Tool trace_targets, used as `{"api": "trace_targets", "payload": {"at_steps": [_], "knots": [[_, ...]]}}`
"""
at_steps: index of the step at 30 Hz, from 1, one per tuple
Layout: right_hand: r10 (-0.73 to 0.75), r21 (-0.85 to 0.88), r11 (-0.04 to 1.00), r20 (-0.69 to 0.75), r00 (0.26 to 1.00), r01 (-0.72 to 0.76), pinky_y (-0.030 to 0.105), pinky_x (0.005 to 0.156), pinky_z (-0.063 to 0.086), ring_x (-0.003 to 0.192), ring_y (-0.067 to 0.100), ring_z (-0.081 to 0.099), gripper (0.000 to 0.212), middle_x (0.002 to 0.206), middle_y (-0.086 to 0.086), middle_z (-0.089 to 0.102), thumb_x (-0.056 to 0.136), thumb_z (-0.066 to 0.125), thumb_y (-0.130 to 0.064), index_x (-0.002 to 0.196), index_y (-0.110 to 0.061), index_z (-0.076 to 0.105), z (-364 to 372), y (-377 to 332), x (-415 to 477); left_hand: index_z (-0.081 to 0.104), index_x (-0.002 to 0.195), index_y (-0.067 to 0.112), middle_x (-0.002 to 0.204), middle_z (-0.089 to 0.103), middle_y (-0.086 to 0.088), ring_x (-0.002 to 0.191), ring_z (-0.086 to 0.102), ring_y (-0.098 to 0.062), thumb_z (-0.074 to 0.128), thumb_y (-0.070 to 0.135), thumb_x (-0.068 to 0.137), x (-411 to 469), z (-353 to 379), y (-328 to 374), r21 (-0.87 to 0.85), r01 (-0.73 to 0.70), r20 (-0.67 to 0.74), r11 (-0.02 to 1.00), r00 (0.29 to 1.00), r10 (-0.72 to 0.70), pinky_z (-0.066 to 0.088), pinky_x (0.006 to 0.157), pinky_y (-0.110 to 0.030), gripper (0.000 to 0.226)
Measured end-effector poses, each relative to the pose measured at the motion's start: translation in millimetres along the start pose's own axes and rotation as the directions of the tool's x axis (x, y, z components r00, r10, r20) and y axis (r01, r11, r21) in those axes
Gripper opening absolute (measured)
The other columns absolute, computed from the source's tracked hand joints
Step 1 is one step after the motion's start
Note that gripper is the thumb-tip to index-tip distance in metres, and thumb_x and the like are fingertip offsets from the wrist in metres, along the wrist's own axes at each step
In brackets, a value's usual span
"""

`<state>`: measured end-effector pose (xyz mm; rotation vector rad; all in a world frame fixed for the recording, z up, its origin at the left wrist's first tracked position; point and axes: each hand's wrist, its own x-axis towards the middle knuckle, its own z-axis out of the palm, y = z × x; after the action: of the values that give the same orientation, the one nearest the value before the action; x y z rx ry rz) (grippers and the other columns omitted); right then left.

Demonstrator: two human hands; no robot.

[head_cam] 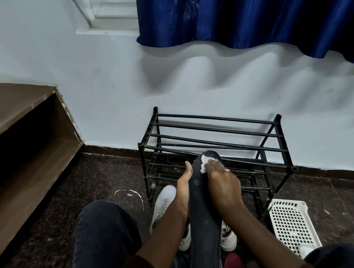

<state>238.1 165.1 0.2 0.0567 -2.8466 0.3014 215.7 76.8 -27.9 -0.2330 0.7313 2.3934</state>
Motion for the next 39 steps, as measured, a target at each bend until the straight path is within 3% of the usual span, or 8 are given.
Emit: {"api": "trace_targets", "payload": {"at_steps": [3, 5, 11, 16, 24, 30, 34, 39], "knots": [[0.046, 0.009, 0.999, -0.012, 0.999, -0.046, 0.039, 0.071, 0.052, 0.093, 0.037, 0.064, 0.03, 0.127, 0.015, 0.056, 0.087, 0.051, -0.002, 0.116, -0.001, 0.059, -4.4, 5.5, 14.8, 0.075, 0.094, 0.005, 0.096, 0.072, -0.013, 0.086, 0.07, -0.023, 0.025, 0.057, 0.095, -1.3, -0.1, -1.8, -0.014, -0.021, -0.022, 1.0, 1.0, 0.021, 0.058, 0.071, -0.029, 0.073], [0.047, 0.001, 0.999, -0.037, 0.998, -0.047, 0.038, 0.068, 0.053, 0.09, 0.037, 0.065, 0.031, 0.126, 0.016, 0.057, 0.085, 0.054, 0.0, 0.116, 0.0, 0.059, -4.2, 4.6, 13.3, 0.075, 0.093, 0.005, 0.097, 0.072, -0.014, 0.087, 0.07, -0.023, 0.024, 0.058, 0.095, 0.6, -1.6, -1.4, -0.017, -0.037, -0.039, 0.999, 0.999, 0.037, 0.058, 0.071, -0.029, 0.074], [0.017, -0.065, 0.998, -0.039, 0.999, -0.02, 0.024, 0.031, 0.039, 0.044, 0.024, 0.058, 0.03, 0.063, 0.007, 0.061, 0.045, 0.082, 0.004, 0.065, -0.006, 0.062, 5.1, -5.0, -21.8, 0.075, 0.091, 0.003, 0.098, 0.07, -0.017, 0.086, 0.069, -0.028, 0.026, 0.063, 0.092, 5.8, -6.3, 0.0, 0.038, -0.058, -0.119, 0.998, 0.991, 0.062, 0.057, 0.075, -0.033, 0.078], [0.007, -0.046, 0.999, -0.011, 1.0, -0.007, 0.022, 0.028, 0.032, 0.04, 0.021, 0.054, 0.035, 0.049, 0.002, 0.053, 0.032, 0.082, 0.006, 0.048, -0.008, 0.055, 7.0, -8.2, -39.8, 0.076, 0.082, 0.004, 0.089, 0.071, -0.017, 0.076, 0.07, -0.027, 0.027, 0.065, 0.091, 7.9, -12.0, -3.1, 0.064, -0.036, -0.141, 0.997, 0.989, 0.045, 0.056, 0.069, -0.033, 0.079], [-0.116, 0.013, 0.992, -0.225, 0.967, 0.122, 0.028, 0.064, 0.054, 0.073, 0.03, 0.065, 0.02, 0.08, 0.013, 0.066, 0.062, 0.059, 0.007, 0.079, 0.002, 0.067, 2.9, 12.8, 14.3, 0.074, 0.096, 0.004, 0.098, 0.071, -0.013, 0.089, 0.069, -0.023, 0.027, 0.06, 0.094, 3.6, -2.2, 0.0, 0.039, -0.036, -0.067, 0.999, 0.997, 0.039, 0.056, 0.078, -0.03, 0.073], [-0.116, 0.157, 0.975, -0.24, 0.964, 0.156, 0.025, 0.063, 0.048, 0.072, 0.028, 0.062, 0.02, 0.076, 0.009, 0.064, 0.061, 0.05, 0.006, 0.073, -0.004, 0.063, -0.5, 1.6, 17.5, 0.074, 0.097, 0.004, 0.095, 0.071, -0.014, 0.086, 0.07, -0.024, 0.027, 0.058, 0.095, 6.0, -6.0, 0.9, 0.026, -0.035, -0.034, 0.999, 0.999, 0.036, 0.058, 0.073, -0.029, 0.071], [-0.242, 0.23, 0.932, -0.175, 0.954, 0.279, 0.021, 0.076, 0.04, 0.086, 0.027, 0.063, 0.039, 0.092, 0.009, 0.067, 0.056, 0.063, 0.018, 0.088, -0.005, 0.066, 8.8, -7.1, -2.3, 0.063, 0.101, 0.004, 0.098, 0.062, -0.013, 0.097, 0.061, -0.026, 0.029, 0.069, 0.089, 4.3, -7.6, -1.0, 0.068, -0.038, 0.016, 0.997, 0.999, 0.037, 0.041, 0.1, -0.037, 0.074], [-0.28, 0.027, 0.957, -0.194, 0.94, 0.29, 0.024, 0.066, 0.053, 0.082, 0.027, 0.065, 0.032, 0.091, 0.011, 0.068, 0.06, 0.059, -0.004, 0.091, -0.002, 0.067, 4.6, 7.5, 5.8, 0.07, 0.099, 0.003, 0.095, 0.068, -0.015, 0.087, 0.068, -0.024, 0.026, 0.062, 0.092, 6.5, -9.2, 0.5, 0.045, -0.003, -0.02, 0.999, 1.0, 0.004, 0.055, 0.078, -0.03, 0.074]]}}
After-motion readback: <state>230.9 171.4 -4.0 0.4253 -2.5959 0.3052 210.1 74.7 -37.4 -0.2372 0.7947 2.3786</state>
